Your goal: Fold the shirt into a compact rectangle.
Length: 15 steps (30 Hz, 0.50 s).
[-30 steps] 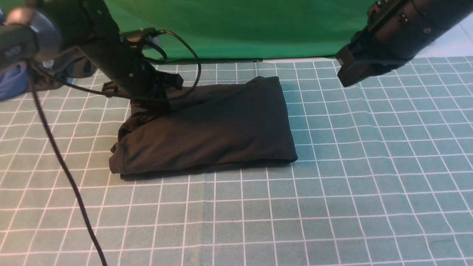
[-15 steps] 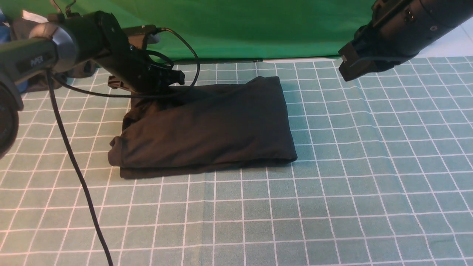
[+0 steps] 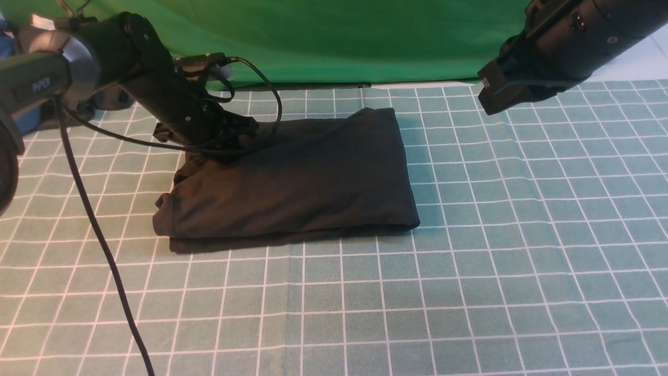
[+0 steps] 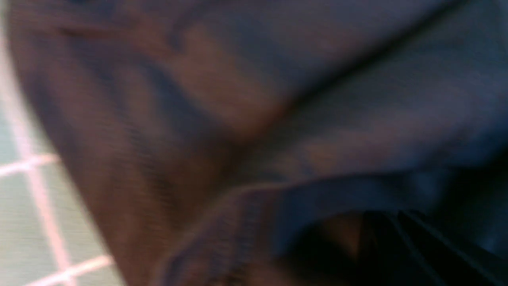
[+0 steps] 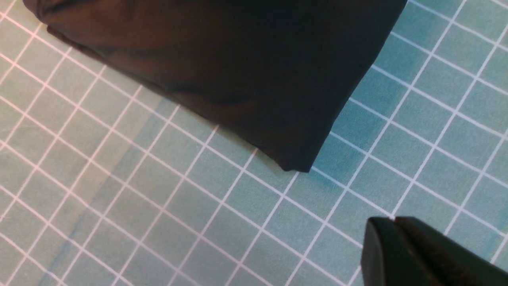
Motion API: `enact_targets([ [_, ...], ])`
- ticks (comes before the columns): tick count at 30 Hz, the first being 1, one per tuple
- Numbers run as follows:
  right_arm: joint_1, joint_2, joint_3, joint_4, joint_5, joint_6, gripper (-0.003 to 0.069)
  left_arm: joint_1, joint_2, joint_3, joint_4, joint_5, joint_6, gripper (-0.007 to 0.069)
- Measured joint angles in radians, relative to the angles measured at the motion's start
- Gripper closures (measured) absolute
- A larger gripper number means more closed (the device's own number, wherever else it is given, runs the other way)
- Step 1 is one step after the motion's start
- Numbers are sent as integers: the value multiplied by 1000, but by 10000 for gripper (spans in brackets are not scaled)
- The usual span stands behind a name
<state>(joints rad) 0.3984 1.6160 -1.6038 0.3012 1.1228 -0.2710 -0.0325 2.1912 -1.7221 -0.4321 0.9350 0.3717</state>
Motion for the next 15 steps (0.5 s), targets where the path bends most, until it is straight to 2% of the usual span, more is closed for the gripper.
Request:
enact_targets([
  [6,0,0,0,0,0,0,636,0,0,0,-13,19,25,566],
  [11,0,0,0,0,0,0,635,0,0,0,3,20,35,390],
  [15,0,0,0,0,0,0,632,1,0,0,24,20,49,212],
])
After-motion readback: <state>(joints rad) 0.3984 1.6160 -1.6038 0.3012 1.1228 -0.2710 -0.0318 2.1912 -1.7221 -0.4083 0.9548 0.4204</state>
